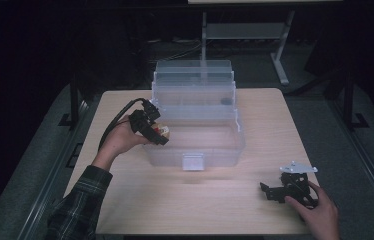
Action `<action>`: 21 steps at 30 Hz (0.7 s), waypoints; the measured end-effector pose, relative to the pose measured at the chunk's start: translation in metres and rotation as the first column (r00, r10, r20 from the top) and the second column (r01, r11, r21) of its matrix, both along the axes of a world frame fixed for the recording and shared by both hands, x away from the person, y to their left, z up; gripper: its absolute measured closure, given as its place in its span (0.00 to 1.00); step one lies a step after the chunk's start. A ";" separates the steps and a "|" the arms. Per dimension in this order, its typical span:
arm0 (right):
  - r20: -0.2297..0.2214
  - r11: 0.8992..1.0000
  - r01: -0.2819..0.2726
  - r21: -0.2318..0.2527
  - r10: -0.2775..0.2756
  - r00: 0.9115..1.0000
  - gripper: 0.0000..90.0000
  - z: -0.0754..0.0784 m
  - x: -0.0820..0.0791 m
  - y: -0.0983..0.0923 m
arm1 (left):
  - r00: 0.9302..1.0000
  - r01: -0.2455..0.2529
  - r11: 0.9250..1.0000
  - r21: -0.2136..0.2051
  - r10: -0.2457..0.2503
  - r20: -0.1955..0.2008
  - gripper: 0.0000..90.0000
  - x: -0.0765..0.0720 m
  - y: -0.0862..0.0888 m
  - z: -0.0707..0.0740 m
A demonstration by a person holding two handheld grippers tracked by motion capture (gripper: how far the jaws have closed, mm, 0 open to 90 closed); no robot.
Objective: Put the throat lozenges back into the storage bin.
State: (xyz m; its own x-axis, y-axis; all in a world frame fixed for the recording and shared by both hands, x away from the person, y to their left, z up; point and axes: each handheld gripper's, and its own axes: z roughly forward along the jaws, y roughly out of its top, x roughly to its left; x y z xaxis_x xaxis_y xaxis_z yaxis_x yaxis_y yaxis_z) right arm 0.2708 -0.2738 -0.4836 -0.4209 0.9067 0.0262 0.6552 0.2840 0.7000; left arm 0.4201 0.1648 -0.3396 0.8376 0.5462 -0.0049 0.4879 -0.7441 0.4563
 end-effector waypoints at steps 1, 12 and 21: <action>0.000 1.000 0.000 0.000 0.000 1.000 0.01 0.000 0.000 0.000 | 1.000 0.001 1.000 0.000 -0.001 -0.003 0.22 0.001 0.001 -0.001; 0.000 1.000 0.000 0.001 0.000 1.000 0.01 0.000 0.000 0.000 | 1.000 -0.006 1.000 0.007 0.006 -0.014 0.22 0.004 0.005 -0.010; 0.000 1.000 0.001 0.001 -0.001 1.000 0.01 0.000 0.000 0.000 | 1.000 -0.004 1.000 -0.001 0.004 -0.017 0.22 0.004 0.005 -0.012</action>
State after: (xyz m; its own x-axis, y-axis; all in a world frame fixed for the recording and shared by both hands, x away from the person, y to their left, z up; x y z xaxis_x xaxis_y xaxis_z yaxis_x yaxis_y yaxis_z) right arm 0.2708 -0.2738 -0.4836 -0.4204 0.9070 0.0270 0.6556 0.2830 0.7001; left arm 0.4239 0.1694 -0.3515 0.8355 0.5492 -0.0196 0.4983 -0.7421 0.4483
